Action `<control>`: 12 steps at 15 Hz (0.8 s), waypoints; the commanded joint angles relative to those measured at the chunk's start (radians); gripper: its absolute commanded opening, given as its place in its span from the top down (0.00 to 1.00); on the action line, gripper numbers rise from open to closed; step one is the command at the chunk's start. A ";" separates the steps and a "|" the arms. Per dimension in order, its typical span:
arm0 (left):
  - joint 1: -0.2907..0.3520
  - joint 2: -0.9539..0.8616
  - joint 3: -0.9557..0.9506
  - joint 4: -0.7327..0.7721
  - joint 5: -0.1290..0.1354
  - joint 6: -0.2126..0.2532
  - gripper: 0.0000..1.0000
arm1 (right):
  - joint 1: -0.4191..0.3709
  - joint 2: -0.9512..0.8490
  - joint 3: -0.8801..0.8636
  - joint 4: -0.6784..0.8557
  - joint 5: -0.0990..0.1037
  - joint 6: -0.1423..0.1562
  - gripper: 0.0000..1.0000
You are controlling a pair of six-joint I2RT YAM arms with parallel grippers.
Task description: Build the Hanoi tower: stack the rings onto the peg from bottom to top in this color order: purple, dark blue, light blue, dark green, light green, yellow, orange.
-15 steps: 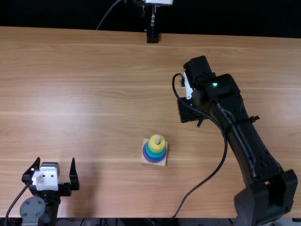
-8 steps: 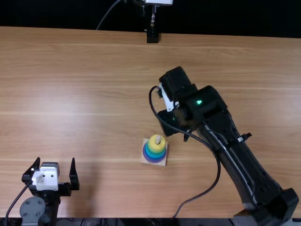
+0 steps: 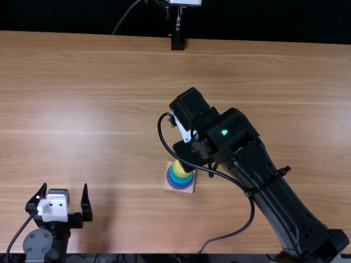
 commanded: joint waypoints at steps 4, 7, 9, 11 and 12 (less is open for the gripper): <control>0.011 -0.011 -0.107 -0.066 -0.001 0.002 0.00 | 0.011 -0.018 0.010 0.001 0.002 -0.006 1.00; 0.013 -0.011 -0.107 -0.066 -0.001 0.002 0.00 | 0.014 -0.016 0.003 0.003 0.002 -0.004 1.00; 0.013 -0.011 -0.107 -0.066 -0.001 0.002 0.00 | 0.015 -0.009 -0.006 0.005 0.002 -0.004 1.00; 0.013 -0.011 -0.107 -0.066 -0.001 0.002 0.00 | 0.015 0.011 -0.010 0.005 0.002 -0.003 1.00; 0.013 -0.011 -0.107 -0.066 -0.001 0.002 0.00 | 0.015 0.016 -0.010 0.003 0.002 -0.003 1.00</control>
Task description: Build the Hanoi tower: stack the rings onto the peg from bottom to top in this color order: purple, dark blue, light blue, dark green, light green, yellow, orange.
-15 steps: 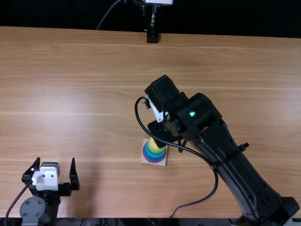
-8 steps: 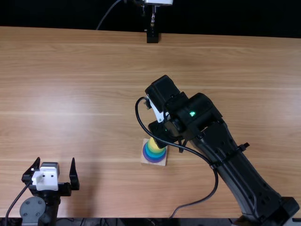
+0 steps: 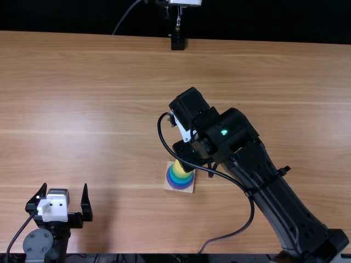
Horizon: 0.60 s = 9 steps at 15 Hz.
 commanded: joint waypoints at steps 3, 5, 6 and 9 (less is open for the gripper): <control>0.013 -0.011 -0.107 -0.066 -0.002 0.002 0.00 | 0.021 0.019 -0.026 0.001 0.002 0.000 1.00; 0.013 -0.011 -0.107 -0.066 -0.002 0.002 0.00 | 0.023 0.019 -0.038 -0.001 0.002 0.006 1.00; 0.013 -0.011 -0.107 -0.066 -0.002 0.002 0.00 | 0.027 0.021 -0.038 -0.003 0.002 0.006 1.00; 0.013 -0.011 -0.107 -0.066 -0.002 0.002 0.00 | 0.032 0.022 -0.043 0.001 0.002 0.006 1.00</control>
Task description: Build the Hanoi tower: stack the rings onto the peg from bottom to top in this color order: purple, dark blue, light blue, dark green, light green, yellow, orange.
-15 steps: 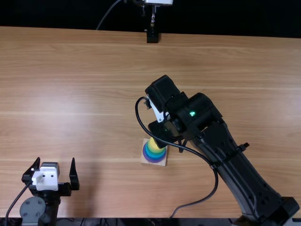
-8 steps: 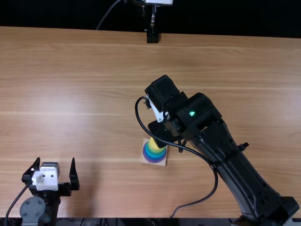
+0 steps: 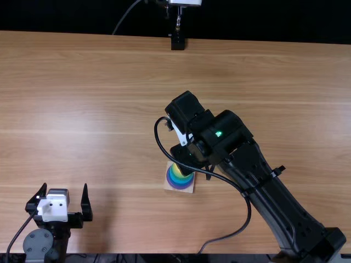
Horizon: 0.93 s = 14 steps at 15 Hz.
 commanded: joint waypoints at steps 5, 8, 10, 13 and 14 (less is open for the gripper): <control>0.013 -0.011 -0.107 -0.066 -0.002 0.003 0.00 | 0.025 0.070 -0.015 0.003 0.004 0.005 1.00; 0.013 -0.011 -0.107 -0.066 -0.002 0.001 0.00 | 0.025 0.080 -0.015 0.003 0.006 0.005 1.00; 0.013 -0.011 -0.107 -0.066 -0.002 0.003 0.00 | 0.025 0.080 -0.015 0.007 0.009 0.005 0.16; 0.013 -0.011 -0.107 -0.066 -0.002 0.001 0.00 | 0.023 0.080 -0.012 0.007 0.013 0.003 0.00; 0.013 -0.011 -0.107 -0.066 -0.002 0.003 0.00 | 0.023 0.079 -0.004 0.009 0.013 0.003 0.00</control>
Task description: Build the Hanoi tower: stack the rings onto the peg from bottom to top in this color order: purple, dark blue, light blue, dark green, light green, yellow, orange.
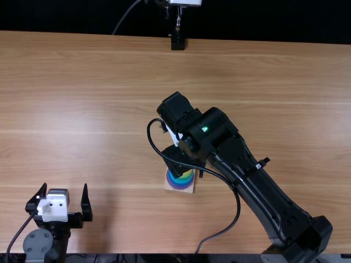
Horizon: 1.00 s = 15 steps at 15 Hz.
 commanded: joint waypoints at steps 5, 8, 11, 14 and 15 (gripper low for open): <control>0.013 -0.011 -0.107 -0.066 -0.002 0.003 0.00 | -0.165 -0.041 0.066 0.297 0.009 -0.009 0.00; 0.013 -0.011 -0.107 -0.066 -0.002 0.001 0.00 | -0.370 -0.240 -0.123 0.473 0.005 -0.013 0.00; 0.013 -0.011 -0.107 -0.066 -0.002 0.003 0.00 | -0.525 -0.539 -0.525 0.875 -0.003 -0.013 0.00; 0.013 -0.011 -0.107 -0.066 -0.002 0.003 0.00 | -0.642 -0.827 -0.907 1.132 -0.074 -0.015 0.00; 0.013 -0.011 -0.107 -0.066 -0.002 0.001 0.00 | -0.672 -0.946 -1.023 1.136 -0.078 -0.013 0.00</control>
